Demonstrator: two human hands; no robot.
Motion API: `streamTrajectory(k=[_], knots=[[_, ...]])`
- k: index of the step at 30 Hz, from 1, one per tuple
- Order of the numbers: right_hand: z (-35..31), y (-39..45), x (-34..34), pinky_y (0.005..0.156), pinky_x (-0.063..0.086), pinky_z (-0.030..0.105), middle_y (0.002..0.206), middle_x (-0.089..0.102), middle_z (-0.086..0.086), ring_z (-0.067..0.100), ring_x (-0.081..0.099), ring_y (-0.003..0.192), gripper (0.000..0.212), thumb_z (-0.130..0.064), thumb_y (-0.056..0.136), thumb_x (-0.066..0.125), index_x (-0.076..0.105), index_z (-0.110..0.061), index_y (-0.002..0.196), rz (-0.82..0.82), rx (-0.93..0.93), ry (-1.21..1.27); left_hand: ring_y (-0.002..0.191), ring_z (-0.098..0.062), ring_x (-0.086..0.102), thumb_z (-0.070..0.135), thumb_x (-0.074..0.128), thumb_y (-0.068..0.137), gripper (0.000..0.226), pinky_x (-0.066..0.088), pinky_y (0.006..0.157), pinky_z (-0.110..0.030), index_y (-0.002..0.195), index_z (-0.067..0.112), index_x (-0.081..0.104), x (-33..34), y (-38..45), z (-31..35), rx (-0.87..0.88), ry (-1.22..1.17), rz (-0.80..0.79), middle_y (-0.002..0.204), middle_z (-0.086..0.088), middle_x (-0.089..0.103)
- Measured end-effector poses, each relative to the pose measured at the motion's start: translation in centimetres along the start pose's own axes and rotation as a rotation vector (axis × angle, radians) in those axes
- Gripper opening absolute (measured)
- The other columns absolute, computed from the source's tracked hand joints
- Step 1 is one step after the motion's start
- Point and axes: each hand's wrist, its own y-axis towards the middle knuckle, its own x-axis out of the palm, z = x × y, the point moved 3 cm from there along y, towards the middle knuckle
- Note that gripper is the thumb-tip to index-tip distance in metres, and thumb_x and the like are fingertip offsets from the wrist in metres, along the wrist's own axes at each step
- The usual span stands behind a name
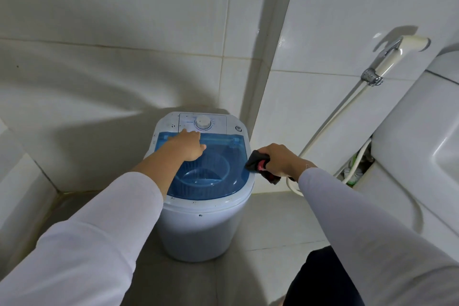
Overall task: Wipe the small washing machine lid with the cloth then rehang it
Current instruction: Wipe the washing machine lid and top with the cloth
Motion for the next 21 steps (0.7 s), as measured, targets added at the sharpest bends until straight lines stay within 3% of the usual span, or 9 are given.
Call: streamTrajectory(k=[2,4,8,12,21], knots=[[-0.1,-0.1,-1.4,0.072,0.061,0.036,0.088,0.068,0.006,0.026,0.065,0.076,0.047,0.005,0.082,0.04,0.069,-0.022,0.106,0.09,0.001,0.094,0.148,-0.028,0.009,0.049,0.036,0.097,0.07,0.019,0.117,-0.051,0.152,0.015,0.011,0.0,-1.1,0.1,0.033,0.015,0.007,0.16,-0.011,0.01],[-0.3,0.2,-2.0,0.073,0.061,0.041,0.092,0.07,0.013,0.03,0.068,0.077,0.048,0.004,0.078,0.039,0.068,-0.022,0.107,0.171,0.014,0.112,0.148,-0.028,0.011,0.055,0.045,0.091,0.079,0.022,0.116,-0.052,0.152,0.016,0.012,0.0,-2.2,0.2,0.085,0.027,0.02,0.16,-0.01,0.013],[-1.5,0.1,-0.8,0.069,0.058,0.034,0.096,0.068,0.013,0.03,0.066,0.075,0.041,0.0,0.082,0.04,0.065,-0.02,0.108,0.179,0.037,0.053,0.149,-0.026,0.005,0.058,0.06,0.08,0.097,0.022,0.116,-0.053,0.151,0.015,0.011,0.3,-4.2,0.1,0.16,0.067,0.004,0.16,-0.006,0.012],[-1.6,-0.5,1.2,0.066,0.061,0.04,0.09,0.068,0.014,0.033,0.065,0.066,0.039,-0.003,0.083,0.039,0.067,-0.02,0.104,0.158,0.059,0.09,0.149,-0.024,-0.005,0.052,0.071,0.074,0.108,0.015,0.117,-0.056,0.151,0.014,0.006,1.2,-5.6,0.0,0.178,0.128,-0.032,0.161,0.0,0.007],[-1.3,-3.5,2.7,0.06,0.062,0.039,0.087,0.068,0.017,0.032,0.067,0.063,0.027,-0.01,0.086,0.046,0.066,-0.016,0.104,0.156,0.11,0.127,0.149,-0.024,-0.007,0.044,0.073,0.076,0.107,0.009,0.117,-0.059,0.152,0.013,0.004,2.3,-6.3,0.0,0.143,0.133,-0.039,0.162,0.0,0.004]])
